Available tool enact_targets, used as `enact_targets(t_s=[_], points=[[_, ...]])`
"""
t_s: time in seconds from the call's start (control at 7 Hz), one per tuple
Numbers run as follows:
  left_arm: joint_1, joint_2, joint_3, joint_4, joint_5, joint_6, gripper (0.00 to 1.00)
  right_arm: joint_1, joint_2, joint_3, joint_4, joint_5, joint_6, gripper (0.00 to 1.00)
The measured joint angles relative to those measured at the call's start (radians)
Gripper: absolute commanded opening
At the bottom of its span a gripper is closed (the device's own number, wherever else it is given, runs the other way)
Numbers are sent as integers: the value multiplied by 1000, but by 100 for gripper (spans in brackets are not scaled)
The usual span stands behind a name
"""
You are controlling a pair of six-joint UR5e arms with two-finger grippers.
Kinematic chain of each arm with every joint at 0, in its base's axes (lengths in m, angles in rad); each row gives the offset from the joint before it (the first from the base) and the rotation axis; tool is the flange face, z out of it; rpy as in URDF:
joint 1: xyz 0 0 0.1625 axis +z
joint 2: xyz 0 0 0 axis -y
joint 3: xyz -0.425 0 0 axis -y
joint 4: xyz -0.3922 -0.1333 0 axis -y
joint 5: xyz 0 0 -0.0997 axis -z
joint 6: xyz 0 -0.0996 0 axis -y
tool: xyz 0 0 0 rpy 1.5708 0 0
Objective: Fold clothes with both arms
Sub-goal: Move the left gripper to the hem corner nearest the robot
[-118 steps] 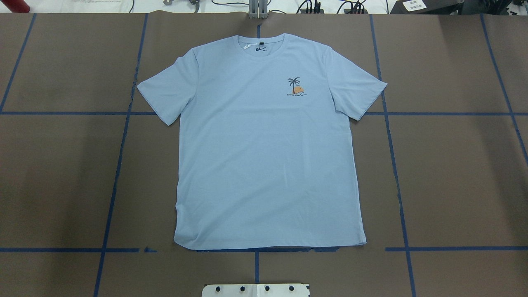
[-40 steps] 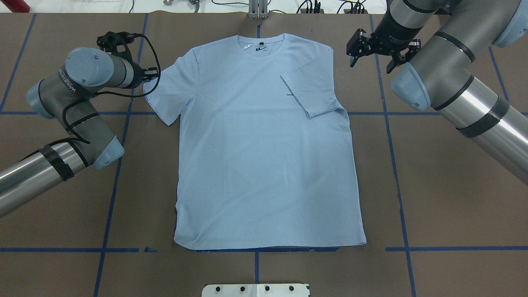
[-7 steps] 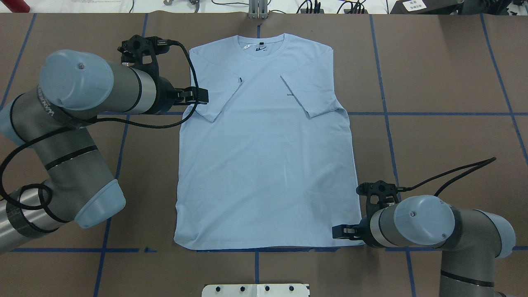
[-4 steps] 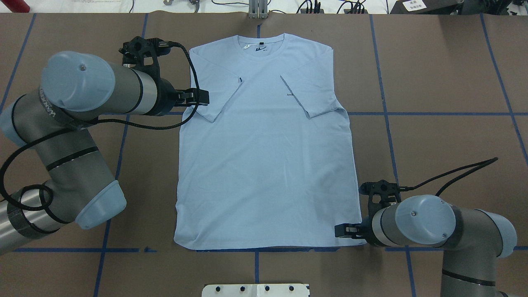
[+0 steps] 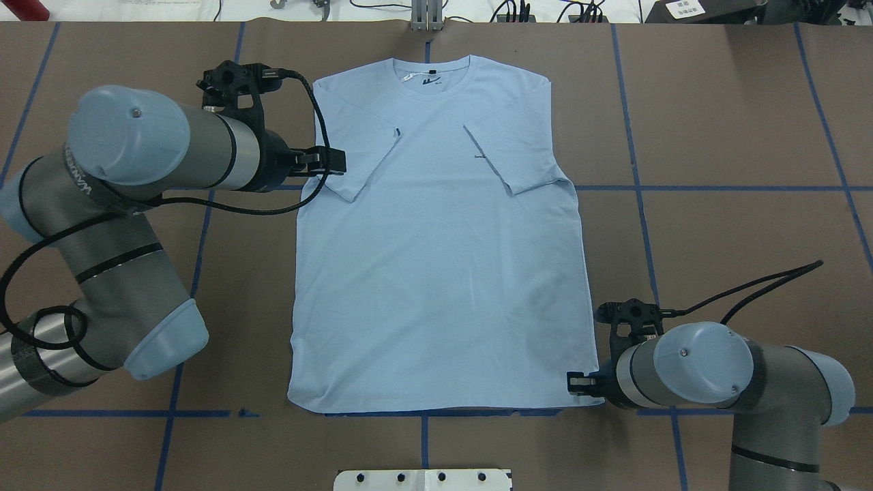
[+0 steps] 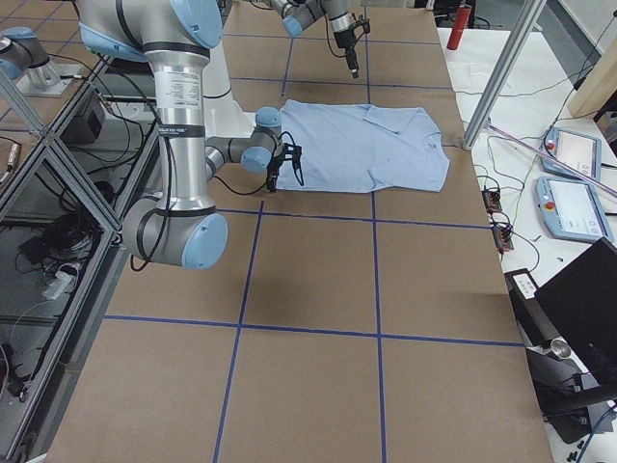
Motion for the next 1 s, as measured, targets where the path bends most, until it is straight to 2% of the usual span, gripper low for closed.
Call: enact_targets(t_s=[0.71, 1.0], points=[[23, 22, -2, 0, -3, -25, 100, 11, -2, 46, 1, 4, 0, 0], [156, 93, -12, -3, 24, -184, 99, 42, -3, 74, 4, 6, 0, 0]])
